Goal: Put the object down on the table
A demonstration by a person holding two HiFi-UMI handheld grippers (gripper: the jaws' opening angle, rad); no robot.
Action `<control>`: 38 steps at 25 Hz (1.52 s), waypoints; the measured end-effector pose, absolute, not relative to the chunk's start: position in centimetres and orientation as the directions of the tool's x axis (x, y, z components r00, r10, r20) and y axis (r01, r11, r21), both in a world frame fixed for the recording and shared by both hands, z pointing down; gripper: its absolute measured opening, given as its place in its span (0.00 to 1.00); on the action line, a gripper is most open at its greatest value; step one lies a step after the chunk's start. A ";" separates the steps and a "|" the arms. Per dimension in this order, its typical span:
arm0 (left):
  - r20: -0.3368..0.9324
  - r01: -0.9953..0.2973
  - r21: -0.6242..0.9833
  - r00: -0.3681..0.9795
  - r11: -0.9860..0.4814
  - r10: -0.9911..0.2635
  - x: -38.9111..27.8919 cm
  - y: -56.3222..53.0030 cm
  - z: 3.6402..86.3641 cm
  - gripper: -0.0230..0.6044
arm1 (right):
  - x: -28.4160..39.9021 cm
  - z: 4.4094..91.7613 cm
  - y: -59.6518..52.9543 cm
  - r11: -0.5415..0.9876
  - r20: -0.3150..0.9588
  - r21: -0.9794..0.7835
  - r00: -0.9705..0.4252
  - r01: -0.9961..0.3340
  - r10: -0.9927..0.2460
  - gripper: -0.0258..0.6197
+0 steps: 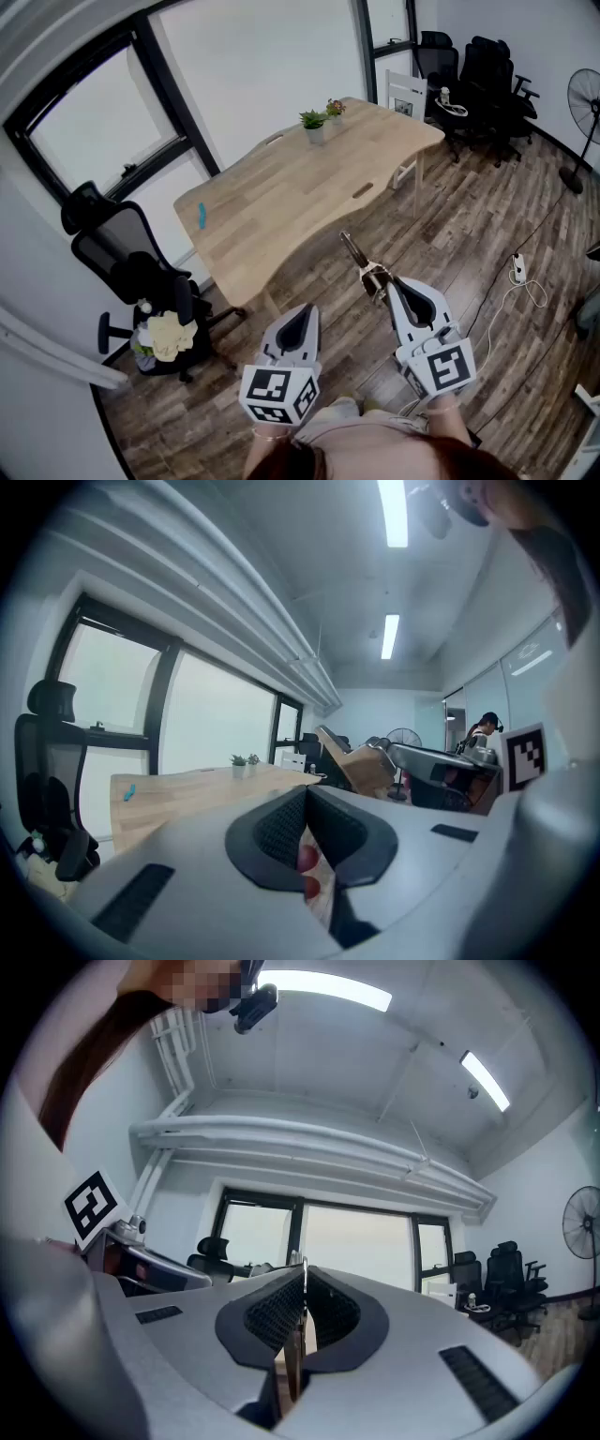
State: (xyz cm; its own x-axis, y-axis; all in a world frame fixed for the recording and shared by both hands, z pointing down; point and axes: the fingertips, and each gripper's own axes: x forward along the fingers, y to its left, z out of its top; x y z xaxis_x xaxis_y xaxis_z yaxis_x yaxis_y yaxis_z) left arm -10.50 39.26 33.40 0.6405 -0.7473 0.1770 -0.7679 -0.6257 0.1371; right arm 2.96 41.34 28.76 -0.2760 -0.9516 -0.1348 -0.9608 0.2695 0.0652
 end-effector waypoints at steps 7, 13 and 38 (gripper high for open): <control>0.175 -0.755 0.141 0.656 -0.641 -0.734 -12.6 37.4 33.8 0.04 | 0.8 28.7 39.8 0.245 -0.148 0.078 -0.254 -0.966 -0.956 0.05; 0.175 -0.730 0.147 0.684 -0.668 -0.708 -14.0 36.1 34.1 0.04 | -0.7 28.9 38.7 0.208 -0.154 0.068 -0.216 -0.976 -0.964 0.05; 0.168 -0.738 0.167 0.675 -0.654 -0.718 -14.6 30.3 35.1 0.04 | -0.4 29.7 32.0 0.183 -0.157 0.075 -0.193 -0.980 -0.969 0.05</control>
State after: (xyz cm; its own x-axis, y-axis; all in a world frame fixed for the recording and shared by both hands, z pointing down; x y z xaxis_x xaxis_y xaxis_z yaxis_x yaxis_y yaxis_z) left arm -14.59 30.29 35.14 0.6751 -0.7184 0.1678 -0.7377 -0.6543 0.1666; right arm -0.42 32.00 29.65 -0.1925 -0.9686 -0.1573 -0.9803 0.1827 0.0747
